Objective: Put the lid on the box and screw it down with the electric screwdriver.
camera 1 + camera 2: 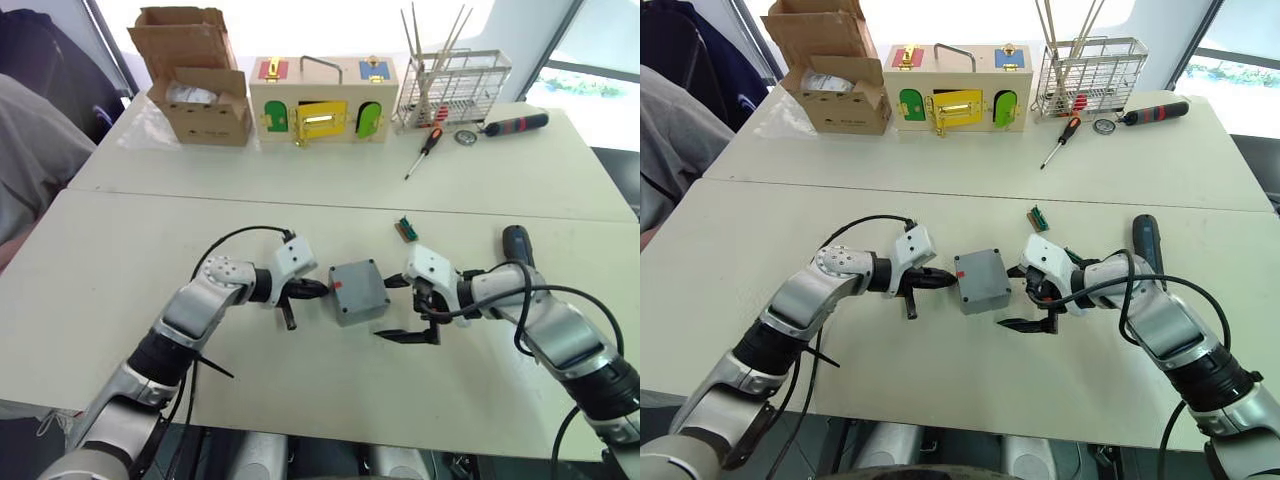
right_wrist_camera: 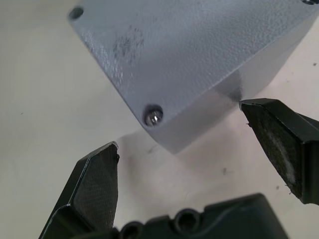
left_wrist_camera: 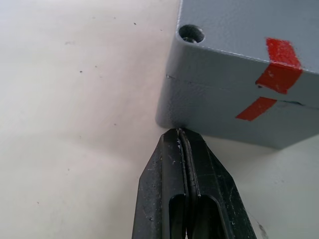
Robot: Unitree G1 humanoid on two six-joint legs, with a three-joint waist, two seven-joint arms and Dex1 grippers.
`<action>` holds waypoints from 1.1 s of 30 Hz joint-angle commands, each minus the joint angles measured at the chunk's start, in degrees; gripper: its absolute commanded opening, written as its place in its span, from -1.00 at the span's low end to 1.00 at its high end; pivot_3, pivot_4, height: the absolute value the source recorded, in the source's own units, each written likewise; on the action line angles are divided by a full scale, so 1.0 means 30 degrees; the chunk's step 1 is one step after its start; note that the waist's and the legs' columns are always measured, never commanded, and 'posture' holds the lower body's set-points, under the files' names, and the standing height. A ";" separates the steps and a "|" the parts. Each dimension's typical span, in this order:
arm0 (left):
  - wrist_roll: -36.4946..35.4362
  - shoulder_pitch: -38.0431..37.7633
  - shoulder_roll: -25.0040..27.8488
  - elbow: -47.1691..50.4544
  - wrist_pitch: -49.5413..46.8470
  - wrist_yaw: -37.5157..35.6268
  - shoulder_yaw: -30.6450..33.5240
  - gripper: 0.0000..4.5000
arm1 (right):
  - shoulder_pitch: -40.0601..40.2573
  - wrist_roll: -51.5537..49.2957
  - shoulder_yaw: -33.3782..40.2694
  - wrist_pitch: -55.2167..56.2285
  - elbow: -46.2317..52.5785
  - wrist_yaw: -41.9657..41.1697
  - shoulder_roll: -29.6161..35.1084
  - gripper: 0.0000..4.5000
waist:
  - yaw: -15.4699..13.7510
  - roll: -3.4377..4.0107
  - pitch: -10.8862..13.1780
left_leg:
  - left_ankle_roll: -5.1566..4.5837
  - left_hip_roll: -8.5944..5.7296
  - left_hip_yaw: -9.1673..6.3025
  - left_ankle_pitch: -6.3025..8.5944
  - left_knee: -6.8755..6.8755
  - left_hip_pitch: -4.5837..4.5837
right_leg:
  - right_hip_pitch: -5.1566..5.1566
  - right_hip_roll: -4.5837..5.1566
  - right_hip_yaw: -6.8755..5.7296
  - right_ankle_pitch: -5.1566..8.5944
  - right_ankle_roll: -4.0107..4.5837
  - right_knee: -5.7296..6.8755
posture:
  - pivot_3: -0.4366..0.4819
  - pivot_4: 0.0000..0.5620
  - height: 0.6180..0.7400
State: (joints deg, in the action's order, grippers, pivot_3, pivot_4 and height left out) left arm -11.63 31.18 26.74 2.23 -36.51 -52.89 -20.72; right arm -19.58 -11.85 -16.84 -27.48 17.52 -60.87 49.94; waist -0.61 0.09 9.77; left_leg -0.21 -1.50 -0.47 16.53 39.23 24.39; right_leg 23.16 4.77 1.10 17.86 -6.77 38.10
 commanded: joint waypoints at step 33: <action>-0.4713 0.0459 0.3053 0.5155 -0.3656 -0.2250 0.4147 -1.00 | 0.2782 -0.4628 1.0776 -0.6952 0.3339 0.2426 0.0700 0.99 | -0.0024 -0.0002 -0.0003 | 0.0000 0.0011 -0.0007 0.0000 -0.0010 0.0000 | -0.0009 -0.0004 0.0004 0.0000 0.0000 0.0010 | -0.05 -0.47 1.00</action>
State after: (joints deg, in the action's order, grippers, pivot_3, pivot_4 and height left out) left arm -21.83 31.49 35.71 14.12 -45.19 -58.31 -10.43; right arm -11.73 -23.19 12.79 -47.07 25.91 -54.72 53.05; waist -0.69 0.09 9.76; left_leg -0.21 -1.47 -0.49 16.53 39.20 24.38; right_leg 23.13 4.77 1.11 17.86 -6.77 38.13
